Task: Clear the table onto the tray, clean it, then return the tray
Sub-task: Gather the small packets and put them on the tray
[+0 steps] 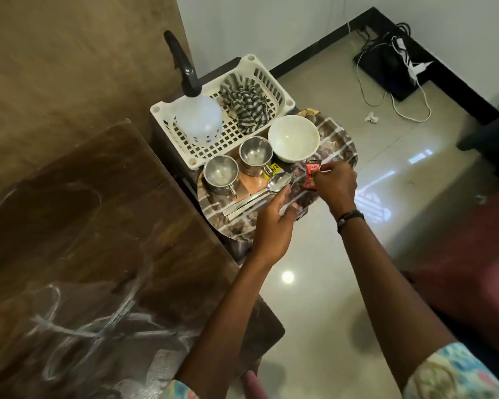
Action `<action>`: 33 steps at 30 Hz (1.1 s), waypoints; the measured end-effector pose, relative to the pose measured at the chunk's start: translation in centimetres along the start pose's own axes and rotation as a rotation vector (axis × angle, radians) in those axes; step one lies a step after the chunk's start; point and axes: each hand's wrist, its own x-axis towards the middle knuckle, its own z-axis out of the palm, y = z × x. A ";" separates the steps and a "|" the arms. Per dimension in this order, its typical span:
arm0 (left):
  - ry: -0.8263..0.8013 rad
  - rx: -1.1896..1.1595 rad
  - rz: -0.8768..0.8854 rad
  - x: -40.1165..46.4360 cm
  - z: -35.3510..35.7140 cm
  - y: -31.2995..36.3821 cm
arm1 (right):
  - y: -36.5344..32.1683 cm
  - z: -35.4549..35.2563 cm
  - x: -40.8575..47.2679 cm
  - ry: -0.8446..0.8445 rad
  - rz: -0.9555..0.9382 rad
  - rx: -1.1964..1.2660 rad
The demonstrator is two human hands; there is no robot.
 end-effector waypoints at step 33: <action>0.248 -0.106 0.118 -6.3 -12.7 0.4 | -5.2 0.5 -9.0 0.063 -0.446 -0.004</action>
